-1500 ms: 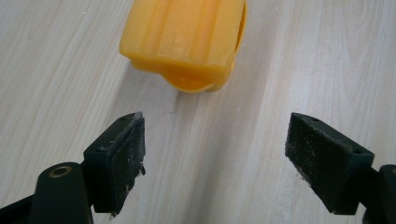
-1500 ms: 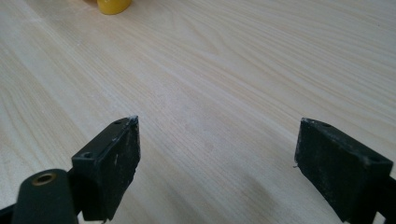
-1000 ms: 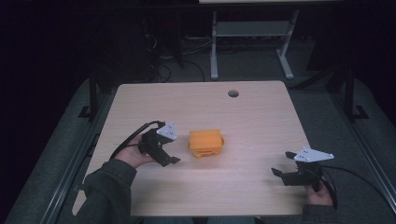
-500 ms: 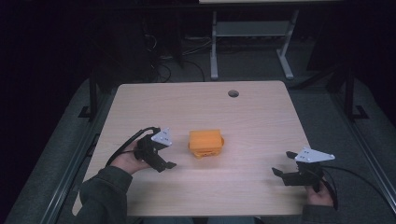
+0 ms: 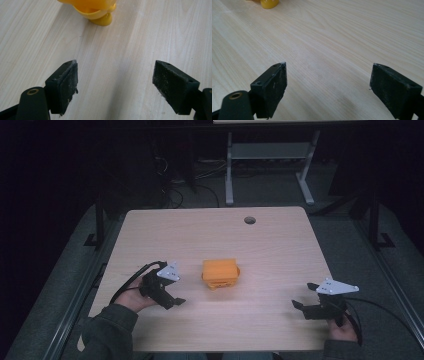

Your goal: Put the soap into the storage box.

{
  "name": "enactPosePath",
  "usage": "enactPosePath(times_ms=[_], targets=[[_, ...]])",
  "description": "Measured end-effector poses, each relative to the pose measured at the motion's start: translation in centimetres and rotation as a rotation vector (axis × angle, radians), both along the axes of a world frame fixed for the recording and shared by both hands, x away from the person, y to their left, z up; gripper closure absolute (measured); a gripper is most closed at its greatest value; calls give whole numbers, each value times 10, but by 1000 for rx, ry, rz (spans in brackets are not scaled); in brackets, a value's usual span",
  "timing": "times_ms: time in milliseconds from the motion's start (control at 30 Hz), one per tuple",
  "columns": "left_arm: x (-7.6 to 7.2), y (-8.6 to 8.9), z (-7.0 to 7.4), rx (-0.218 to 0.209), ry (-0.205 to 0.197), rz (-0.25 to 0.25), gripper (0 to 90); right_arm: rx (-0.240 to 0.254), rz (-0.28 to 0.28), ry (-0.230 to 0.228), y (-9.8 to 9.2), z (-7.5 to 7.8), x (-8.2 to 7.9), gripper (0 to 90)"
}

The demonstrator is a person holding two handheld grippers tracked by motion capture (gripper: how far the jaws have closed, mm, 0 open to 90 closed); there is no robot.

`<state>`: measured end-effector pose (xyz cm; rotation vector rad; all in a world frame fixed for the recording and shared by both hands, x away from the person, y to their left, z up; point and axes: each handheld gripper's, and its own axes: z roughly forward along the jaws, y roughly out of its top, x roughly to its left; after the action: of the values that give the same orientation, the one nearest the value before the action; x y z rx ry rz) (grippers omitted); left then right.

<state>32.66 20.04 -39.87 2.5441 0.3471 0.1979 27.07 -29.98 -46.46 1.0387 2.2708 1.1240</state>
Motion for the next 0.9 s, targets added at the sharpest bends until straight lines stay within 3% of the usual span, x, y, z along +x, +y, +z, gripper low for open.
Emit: enactPosePath(times_ms=[900], targets=[[-18,16,-13,-19,-8,10,201,-3,-18,7,1,-2,0,137]])
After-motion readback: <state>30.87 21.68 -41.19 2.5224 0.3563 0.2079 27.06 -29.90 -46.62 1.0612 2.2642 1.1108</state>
